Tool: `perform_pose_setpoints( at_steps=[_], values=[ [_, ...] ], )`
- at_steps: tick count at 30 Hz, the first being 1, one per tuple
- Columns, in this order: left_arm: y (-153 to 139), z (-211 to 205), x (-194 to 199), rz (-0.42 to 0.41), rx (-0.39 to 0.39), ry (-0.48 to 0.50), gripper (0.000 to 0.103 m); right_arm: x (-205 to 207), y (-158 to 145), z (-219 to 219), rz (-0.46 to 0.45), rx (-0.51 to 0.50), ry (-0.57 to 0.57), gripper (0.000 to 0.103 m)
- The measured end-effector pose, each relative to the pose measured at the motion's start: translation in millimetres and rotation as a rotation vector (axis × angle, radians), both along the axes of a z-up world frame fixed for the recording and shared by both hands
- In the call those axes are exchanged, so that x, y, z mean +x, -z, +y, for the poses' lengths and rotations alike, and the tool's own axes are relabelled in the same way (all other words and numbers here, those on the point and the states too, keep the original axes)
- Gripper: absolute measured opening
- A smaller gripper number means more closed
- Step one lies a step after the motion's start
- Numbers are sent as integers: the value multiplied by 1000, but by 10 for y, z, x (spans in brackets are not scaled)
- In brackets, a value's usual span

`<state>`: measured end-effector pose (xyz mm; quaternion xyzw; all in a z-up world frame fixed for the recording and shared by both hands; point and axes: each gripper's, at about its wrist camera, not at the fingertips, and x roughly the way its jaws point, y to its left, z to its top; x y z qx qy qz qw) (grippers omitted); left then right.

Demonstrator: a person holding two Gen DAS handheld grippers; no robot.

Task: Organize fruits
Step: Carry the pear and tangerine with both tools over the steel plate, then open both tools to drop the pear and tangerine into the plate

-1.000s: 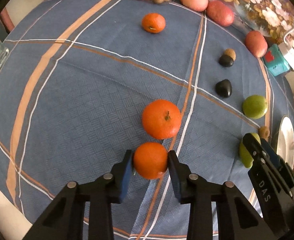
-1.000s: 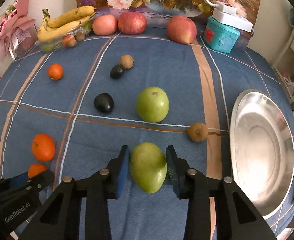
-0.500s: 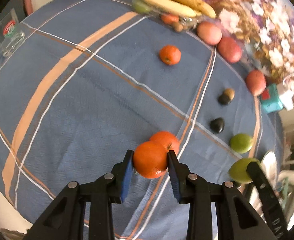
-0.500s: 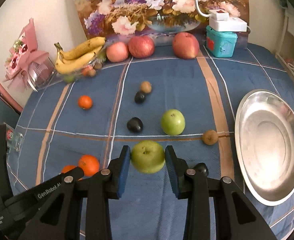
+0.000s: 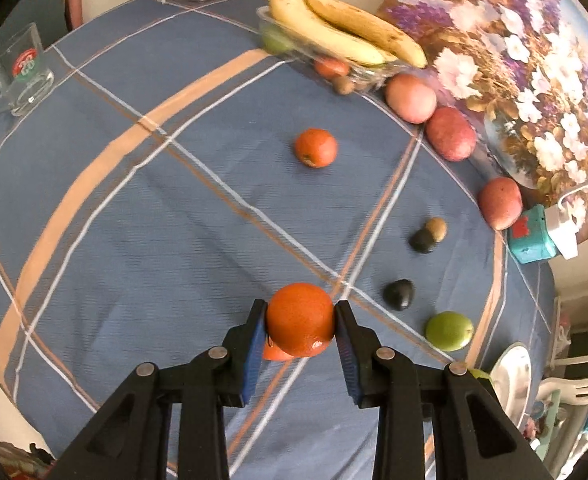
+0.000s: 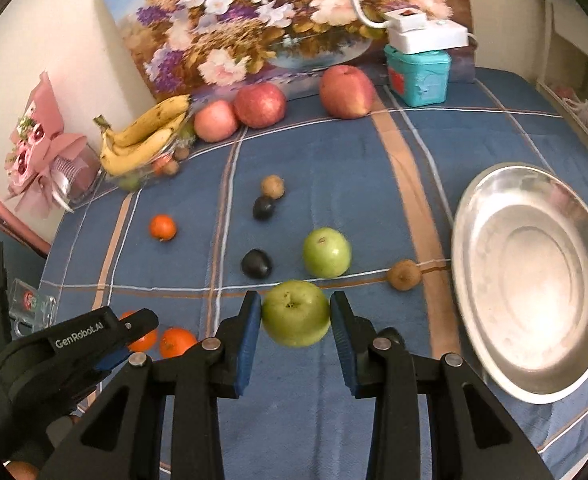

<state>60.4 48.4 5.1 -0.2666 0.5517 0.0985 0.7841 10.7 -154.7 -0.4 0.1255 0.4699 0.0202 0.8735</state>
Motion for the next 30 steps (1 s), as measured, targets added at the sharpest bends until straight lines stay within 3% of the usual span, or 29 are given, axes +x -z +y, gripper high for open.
perform_pose_setpoints(
  at_steps=[5, 11, 22, 30],
  values=[
    [-72, -287, 82, -25, 16, 46, 36, -18, -100, -258, -24, -15, 55, 37],
    [-190, -850, 159, -66, 44, 174, 36, -46, -215, -738, -43, -23, 166, 37],
    [-293, -2200, 20, -151, 82, 555, 36, -371, -243, -1990, -22, -58, 484, 37],
    [-198, -2965, -133, -175, 101, 769, 36, -561, -184, -2453, 3, -69, 608, 37]
  ],
)
